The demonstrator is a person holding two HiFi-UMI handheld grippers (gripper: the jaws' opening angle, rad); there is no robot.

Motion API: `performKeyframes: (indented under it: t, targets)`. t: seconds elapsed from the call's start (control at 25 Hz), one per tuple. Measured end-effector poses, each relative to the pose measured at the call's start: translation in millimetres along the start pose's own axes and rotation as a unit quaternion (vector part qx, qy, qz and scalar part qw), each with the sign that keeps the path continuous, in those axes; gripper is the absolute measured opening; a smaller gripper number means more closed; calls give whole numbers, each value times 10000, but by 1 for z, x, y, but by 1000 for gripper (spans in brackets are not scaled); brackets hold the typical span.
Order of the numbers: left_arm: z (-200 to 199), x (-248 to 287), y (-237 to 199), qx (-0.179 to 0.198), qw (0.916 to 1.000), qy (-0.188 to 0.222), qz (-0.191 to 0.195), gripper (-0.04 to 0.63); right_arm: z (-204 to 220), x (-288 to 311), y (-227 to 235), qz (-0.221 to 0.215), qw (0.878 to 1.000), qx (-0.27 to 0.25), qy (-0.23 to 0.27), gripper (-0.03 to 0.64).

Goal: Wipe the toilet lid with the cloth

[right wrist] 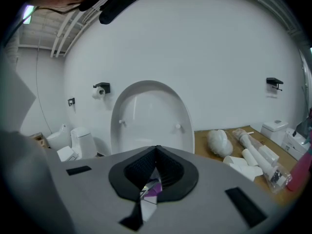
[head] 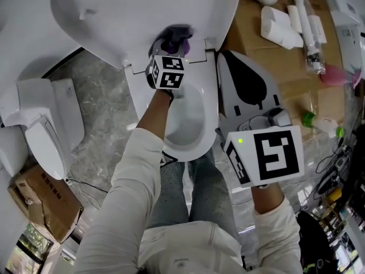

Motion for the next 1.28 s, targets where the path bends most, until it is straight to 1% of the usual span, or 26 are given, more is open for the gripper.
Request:
performKeyframes:
  t: [0.08, 0.12, 0.2, 0.24, 0.32, 0.4, 0.48, 0.56, 0.64, 0.72, 0.84, 1.04, 1.28]
  targets:
    - [28, -14, -34, -424, 9977, -263, -464, 66, -2, 3, -4, -51, 10000, 36, 33, 14]
    - [43, -23, -53, -719, 9936, -410, -767, 66, -2, 5, -6, -83, 9999, 44, 47, 14]
    - [70, -40, -88, -1267, 9809, -666, -1319, 66, -2, 7, -10, -148, 9999, 29, 52, 14]
    - [79, -48, -102, -1427, 9754, -757, -1498, 66, -1, 7, -12, -180, 9998, 8, 40, 14]
    - [91, -62, -121, -1501, 9695, -884, -1723, 66, 1, 8, -15, -226, 9997, -27, 10, 14]
    - [96, -75, -132, -1541, 9663, -903, -1855, 66, 4, 8, -18, -252, 9997, -21, -15, 14]
    - [94, -87, -134, -1561, 9661, -840, -1876, 66, 8, 7, -21, -283, 9996, 15, -47, 15]
    - [88, -97, -124, -1457, 9701, -775, -1779, 66, 12, 6, -23, -311, 9995, 39, -93, 15]
    - [78, -106, -108, -1370, 9750, -662, -1618, 66, 14, 4, -24, -310, 9994, 43, -117, 14]
    - [68, -114, -90, -1375, 9787, -522, -1435, 66, 17, 3, -26, -295, 9995, 63, -129, 14]
    - [60, -124, -67, -1311, 9833, -484, -1165, 66, 20, 0, -29, -318, 9994, 31, -167, 14]
    - [39, -137, -50, -1372, 9846, -311, -1038, 65, 22, -5, -36, -399, 9989, -34, -232, 14]
    - [-8, -162, -38, -1113, 9897, 134, -887, 66, 27, -6, -43, -482, 9983, -82, -316, 15]
Point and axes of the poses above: the fingertips, and each gripper's own axes: x forward along the fingers, y to its right, z out of its underside, the point moved 2 cm from there along -x, backward along the fingers, and after that the axes turned 3 degrees about y, right-handed, at the moved point
